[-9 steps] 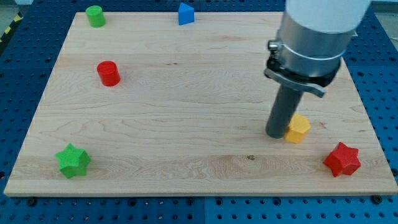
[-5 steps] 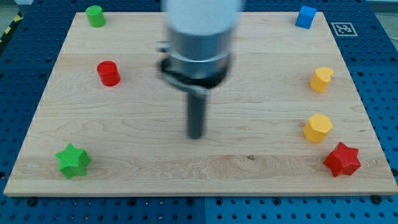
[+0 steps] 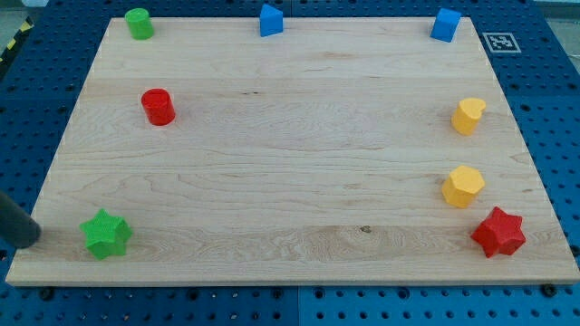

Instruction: Place the green star below the yellow heart

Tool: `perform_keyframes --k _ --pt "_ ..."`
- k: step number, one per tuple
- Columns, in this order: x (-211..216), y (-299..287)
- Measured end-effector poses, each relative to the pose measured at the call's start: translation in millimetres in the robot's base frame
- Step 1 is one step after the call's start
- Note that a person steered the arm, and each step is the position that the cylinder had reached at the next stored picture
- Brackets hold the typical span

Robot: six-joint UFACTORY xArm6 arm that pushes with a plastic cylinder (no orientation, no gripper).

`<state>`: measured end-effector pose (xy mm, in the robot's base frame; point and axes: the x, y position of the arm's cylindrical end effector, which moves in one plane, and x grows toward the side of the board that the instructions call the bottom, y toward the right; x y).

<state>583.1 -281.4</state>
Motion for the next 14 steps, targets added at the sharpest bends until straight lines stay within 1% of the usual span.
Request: perform_keyframes --k 2,4,6,8,9,10,11,13,14 --pt "9.7 96.3" --pt "-8.0 153.3" --pt "-37.5 208.6" --pt "-91.0 290.3" --pt "-103.7 310.0" --pt "-110.6 284.9" --pt "-144.1 284.0" --pt "-146.2 374.3" --pt "-146.5 390.3"
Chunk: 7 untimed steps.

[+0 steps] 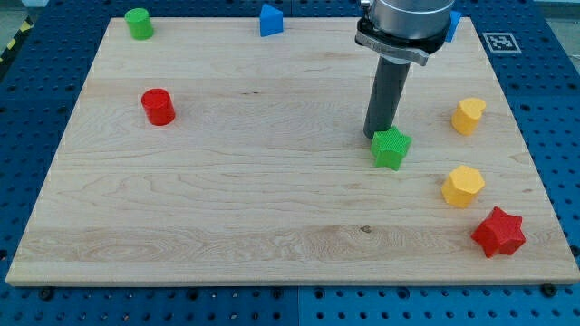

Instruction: Place the green star below the yellow heart

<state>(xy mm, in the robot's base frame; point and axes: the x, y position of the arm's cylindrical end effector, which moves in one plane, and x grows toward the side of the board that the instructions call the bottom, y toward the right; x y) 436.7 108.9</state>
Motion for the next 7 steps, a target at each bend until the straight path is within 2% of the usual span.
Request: perform_keyframes --k 2,3,5,7 --pt "11.1 -33.9" --pt "26.8 -13.8" --pt "22.1 41.1" --pt "23.1 45.9"
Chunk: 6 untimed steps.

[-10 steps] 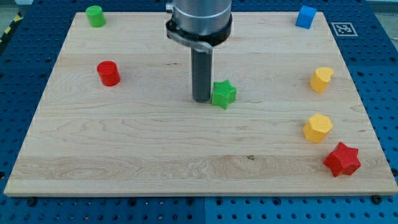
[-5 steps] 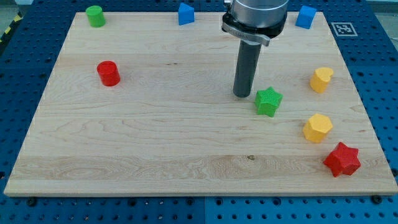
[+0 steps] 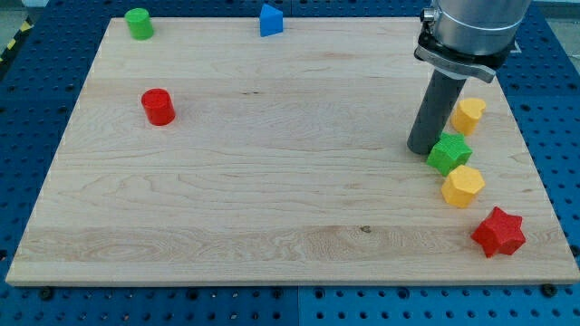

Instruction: Place the green star below the yellow heart

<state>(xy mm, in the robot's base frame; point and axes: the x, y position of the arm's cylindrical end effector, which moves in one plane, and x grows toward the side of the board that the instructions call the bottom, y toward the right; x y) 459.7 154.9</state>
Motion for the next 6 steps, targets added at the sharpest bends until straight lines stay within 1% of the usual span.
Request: perform_keyframes --k 1,2,3,4,5,6 --pt "2.6 -23.5" --pt "3.4 -16.1" --pt "3.4 10.5" --pt "3.4 50.1" --pt "3.7 61.3" --pt "12.6 18.1"
